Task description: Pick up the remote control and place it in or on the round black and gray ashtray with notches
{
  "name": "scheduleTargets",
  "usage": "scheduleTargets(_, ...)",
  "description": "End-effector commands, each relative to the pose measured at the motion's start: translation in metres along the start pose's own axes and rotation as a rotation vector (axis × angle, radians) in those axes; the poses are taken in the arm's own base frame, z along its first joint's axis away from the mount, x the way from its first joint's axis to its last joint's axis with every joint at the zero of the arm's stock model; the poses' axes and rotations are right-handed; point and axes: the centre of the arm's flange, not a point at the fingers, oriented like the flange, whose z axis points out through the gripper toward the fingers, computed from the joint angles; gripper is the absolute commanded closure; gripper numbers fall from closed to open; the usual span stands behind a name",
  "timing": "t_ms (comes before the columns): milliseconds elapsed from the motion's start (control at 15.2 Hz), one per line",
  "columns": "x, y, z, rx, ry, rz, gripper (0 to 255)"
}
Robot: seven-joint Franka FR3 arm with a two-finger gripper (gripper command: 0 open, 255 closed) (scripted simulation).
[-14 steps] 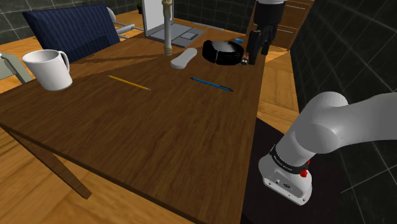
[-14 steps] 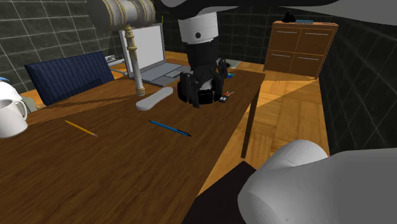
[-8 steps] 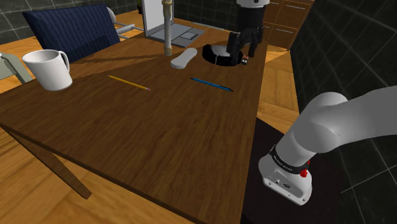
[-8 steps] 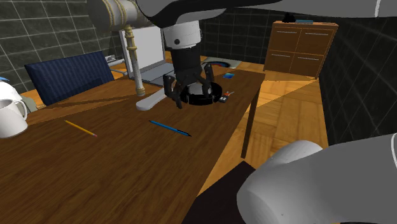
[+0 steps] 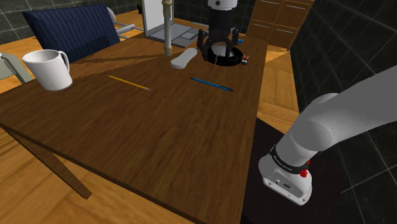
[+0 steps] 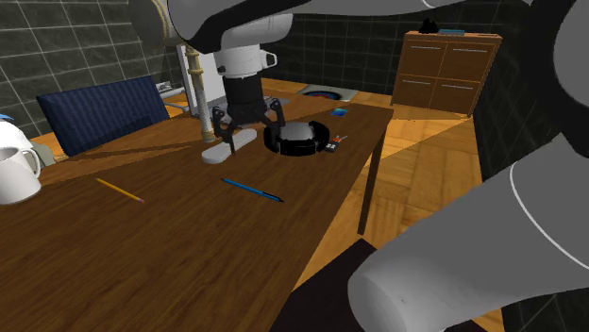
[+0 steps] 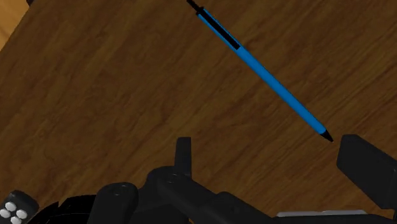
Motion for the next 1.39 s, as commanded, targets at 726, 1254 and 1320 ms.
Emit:
scheduleTargets(726, 0.156, -0.043, 0.023, 0.081, 0.027, 0.527, 0)
scheduleTargets(1254, 0.197, -0.041, 0.048, 0.101, 0.033, 0.656, 0)
scheduleTargets(1320, 0.197, -0.042, 0.054, 0.101, 0.033, 0.656, 0)
